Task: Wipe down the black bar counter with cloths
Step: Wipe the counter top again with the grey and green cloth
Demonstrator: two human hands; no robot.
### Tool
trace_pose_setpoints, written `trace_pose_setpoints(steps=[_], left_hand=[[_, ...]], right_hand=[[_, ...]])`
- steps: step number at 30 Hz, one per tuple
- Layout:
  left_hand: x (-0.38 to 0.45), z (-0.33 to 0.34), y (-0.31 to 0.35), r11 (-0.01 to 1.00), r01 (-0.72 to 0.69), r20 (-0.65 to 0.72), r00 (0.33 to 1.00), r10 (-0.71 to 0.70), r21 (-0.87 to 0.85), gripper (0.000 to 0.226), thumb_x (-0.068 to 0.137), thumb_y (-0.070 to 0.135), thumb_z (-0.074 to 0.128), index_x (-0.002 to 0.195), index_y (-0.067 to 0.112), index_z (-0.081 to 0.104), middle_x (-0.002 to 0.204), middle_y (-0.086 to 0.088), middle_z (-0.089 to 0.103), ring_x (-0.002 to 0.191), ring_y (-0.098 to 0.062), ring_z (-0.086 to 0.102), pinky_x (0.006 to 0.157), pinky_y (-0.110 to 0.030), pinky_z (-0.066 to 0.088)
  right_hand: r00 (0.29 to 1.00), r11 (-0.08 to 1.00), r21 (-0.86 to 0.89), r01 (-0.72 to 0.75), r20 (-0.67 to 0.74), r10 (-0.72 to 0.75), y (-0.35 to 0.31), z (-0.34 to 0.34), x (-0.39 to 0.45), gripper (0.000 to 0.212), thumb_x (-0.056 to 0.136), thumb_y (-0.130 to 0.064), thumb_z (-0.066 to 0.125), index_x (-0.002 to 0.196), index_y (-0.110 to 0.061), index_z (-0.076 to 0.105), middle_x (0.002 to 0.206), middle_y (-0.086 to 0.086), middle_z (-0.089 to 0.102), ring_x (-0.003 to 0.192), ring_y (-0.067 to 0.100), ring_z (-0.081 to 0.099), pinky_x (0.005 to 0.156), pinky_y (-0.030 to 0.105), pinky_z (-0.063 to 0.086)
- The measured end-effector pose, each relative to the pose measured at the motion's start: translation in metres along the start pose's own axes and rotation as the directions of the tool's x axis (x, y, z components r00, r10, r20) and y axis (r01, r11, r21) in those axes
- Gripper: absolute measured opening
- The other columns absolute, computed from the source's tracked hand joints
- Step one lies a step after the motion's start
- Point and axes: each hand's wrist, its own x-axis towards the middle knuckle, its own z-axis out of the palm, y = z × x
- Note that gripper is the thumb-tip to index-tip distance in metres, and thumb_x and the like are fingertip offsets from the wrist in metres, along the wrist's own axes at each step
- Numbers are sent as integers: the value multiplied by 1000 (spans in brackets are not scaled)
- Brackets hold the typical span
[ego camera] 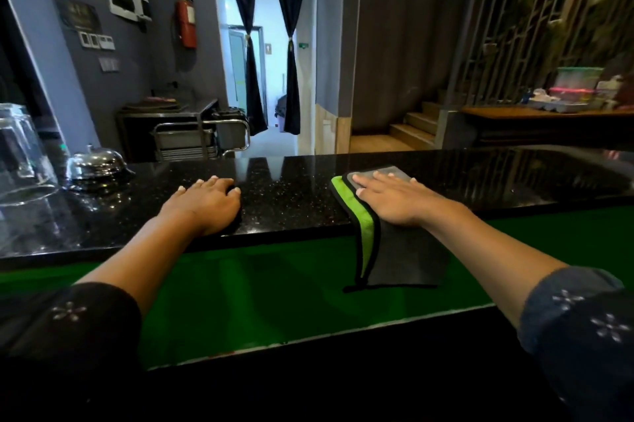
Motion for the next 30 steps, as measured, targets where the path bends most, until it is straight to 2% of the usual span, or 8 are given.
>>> trace_pose_setpoints(steps=[4, 6, 9, 11, 14, 16, 26, 30], left_hand=[[-9, -9, 29, 980, 117, -139, 986, -94, 162, 47, 95, 46, 30, 129, 20, 49, 138, -8, 52, 126, -30, 48, 110, -53, 26], [-6, -9, 63, 995, 61, -156, 987, -49, 75, 49, 94, 49, 29, 126, 19, 51, 134, -11, 54, 123, -32, 50, 107, -52, 31], [11, -7, 110, 984, 14, -30, 999, -20, -180, 54, 94, 48, 28, 136, 18, 45, 141, -15, 48, 129, -34, 45, 108, -49, 32], [22, 2, 127, 986, 40, 28, 999, -36, -164, 56, 95, 47, 27, 143, 19, 36, 149, -14, 39, 135, -33, 37, 112, -50, 26], [34, 18, 133, 993, 100, 67, 993, -96, -56, 60, 97, 48, 20, 152, 25, 19, 160, -5, 15, 147, -27, 13, 117, -52, 5], [39, 25, 133, 995, 99, 60, 993, -99, -8, 58, 98, 47, 17, 153, 27, 15, 161, -1, 6, 148, -24, 4, 117, -52, 1], [53, 27, 125, 995, 93, 31, 995, -94, 17, 53, 99, 48, 18, 151, 34, 17, 161, 2, 9, 147, -20, 9, 117, -48, 3], [49, 26, 127, 996, 83, 54, 995, -85, 35, 52, 100, 48, 17, 151, 34, 17, 161, 2, 9, 147, -20, 8, 117, -48, 4]], right_hand=[[1000, 1000, -1, 9, 19, -9, -8, -7, 43, 56, 100, -57, 14, 154, -43, 11, 165, 1, 4, 151, 26, 3, 118, 55, -3], [1000, 1000, -5, 1, 10, -1, -12, -11, 59, 58, 99, -56, 14, 155, -41, 10, 165, 5, 4, 151, 29, 5, 118, 57, -1], [999, 999, 1, 42, 7, -42, -12, -12, 58, 58, 99, -55, 14, 155, -38, 10, 165, 8, 4, 151, 30, 5, 118, 57, -1], [995, 995, 17, 96, 18, -97, -4, -7, 41, 58, 100, -56, 15, 155, -39, 10, 165, 6, 3, 151, 28, 2, 118, 55, -3], [984, 985, 32, 171, 38, -172, 16, -7, 20, 57, 100, -56, 15, 155, -42, 7, 165, 0, 0, 151, 23, -2, 118, 52, -6], [976, 977, 24, 211, 53, -212, 25, -8, 16, 56, 101, -56, 15, 154, -43, 6, 165, -1, -2, 151, 22, -3, 118, 52, -7], [975, 977, -26, 214, 71, -211, -21, -10, 131, 59, 101, -53, 13, 156, -34, 7, 165, 10, -1, 151, 32, -1, 117, 61, -4], [962, 963, -19, 270, 31, -270, 13, -13, 142, 57, 100, -56, 14, 154, -40, 16, 165, 3, 10, 150, 31, 11, 118, 57, 5]])
